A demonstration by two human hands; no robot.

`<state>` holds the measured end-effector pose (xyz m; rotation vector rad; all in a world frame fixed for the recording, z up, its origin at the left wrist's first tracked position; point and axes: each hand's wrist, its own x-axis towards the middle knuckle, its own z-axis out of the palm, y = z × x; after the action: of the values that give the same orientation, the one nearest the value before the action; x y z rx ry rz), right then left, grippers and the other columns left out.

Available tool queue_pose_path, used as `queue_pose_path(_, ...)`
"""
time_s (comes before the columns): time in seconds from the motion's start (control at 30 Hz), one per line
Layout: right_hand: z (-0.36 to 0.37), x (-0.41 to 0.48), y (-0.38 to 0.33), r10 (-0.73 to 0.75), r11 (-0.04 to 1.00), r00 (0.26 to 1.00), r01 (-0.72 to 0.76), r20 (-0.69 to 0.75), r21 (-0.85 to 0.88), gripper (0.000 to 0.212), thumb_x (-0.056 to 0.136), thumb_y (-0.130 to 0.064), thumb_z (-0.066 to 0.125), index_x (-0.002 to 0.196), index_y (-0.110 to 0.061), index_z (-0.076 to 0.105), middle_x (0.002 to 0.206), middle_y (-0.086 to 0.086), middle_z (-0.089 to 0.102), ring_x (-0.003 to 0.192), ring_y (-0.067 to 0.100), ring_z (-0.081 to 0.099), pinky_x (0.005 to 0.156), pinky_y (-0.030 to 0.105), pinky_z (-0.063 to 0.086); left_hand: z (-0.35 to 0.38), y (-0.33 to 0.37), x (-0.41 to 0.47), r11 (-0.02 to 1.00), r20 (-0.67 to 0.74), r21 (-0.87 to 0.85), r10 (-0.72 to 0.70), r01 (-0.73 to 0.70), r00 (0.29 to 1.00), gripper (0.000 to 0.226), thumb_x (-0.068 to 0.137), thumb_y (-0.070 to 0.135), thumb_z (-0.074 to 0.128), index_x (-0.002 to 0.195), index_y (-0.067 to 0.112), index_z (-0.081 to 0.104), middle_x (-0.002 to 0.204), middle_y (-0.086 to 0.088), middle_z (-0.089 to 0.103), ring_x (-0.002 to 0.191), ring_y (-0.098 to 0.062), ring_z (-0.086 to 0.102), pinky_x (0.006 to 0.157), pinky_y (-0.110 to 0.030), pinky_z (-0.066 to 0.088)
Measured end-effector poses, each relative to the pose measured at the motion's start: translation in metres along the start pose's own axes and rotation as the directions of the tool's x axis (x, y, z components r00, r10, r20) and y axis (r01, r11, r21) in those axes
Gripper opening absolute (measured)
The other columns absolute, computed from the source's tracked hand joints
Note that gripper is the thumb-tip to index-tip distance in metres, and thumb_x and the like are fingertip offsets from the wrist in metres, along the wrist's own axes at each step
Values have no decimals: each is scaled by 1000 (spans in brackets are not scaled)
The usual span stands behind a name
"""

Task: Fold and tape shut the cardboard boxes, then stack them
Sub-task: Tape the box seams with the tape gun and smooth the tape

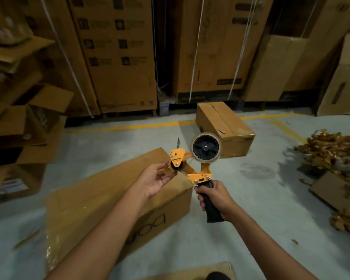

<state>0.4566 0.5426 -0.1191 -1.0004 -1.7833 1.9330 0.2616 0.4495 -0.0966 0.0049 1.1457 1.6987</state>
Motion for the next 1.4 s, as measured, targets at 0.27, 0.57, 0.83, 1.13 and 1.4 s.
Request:
queue_pose_path(0.27, 9, -49, -26, -171, 969, 985, 174, 32, -175, 16, 92, -2, 64, 93, 13, 60, 63, 16, 57, 49, 24, 54, 49, 33, 48, -23, 11, -61, 990, 75, 135, -50, 39, 996, 15, 95, -9, 51, 108, -10, 59, 96, -27, 66, 63, -27, 73, 53, -25, 60)
queue_pose_path(0.57, 11, -59, -43, -220, 945, 975, 220, 26, -243, 13, 92, -2, 64, 91, 10, 60, 63, 15, 59, 52, 26, 55, 51, 34, 50, -31, 26, -72, 943, 181, 289, -224, 166, 958, 11, 98, 1, 51, 109, -2, 51, 80, -19, 62, 55, -20, 65, 48, -23, 57)
queue_pose_path(0.83, 5, -39, -32, -232, 935, 973, 225, 5, -275, 8, 90, 3, 64, 83, 2, 62, 63, 13, 59, 55, 23, 56, 54, 30, 50, -19, 44, -34, 864, 90, 503, -42, -9, 995, 13, 97, -6, 53, 91, 3, 61, 92, -12, 61, 72, -16, 62, 53, -19, 56)
queue_pose_path(1.13, -4, 51, 16, -122, 958, 992, 111, -24, -265, 12, 92, 0, 62, 94, 10, 56, 65, 14, 62, 55, 27, 58, 57, 37, 51, -14, 69, 86, 695, 1, 707, -185, 130, 983, 18, 95, -13, 51, 95, 4, 59, 88, -13, 65, 76, -18, 65, 54, -24, 58)
queue_pose_path(1.4, 5, 152, 18, -9, 984, 993, -11, -116, -178, 15, 92, -1, 62, 78, -2, 57, 57, 8, 57, 49, 20, 53, 51, 34, 47, -2, 100, 219, 534, -67, 839, -93, 106, 993, 26, 95, -15, 49, 85, 4, 64, 83, -15, 67, 68, -19, 68, 54, -25, 59)
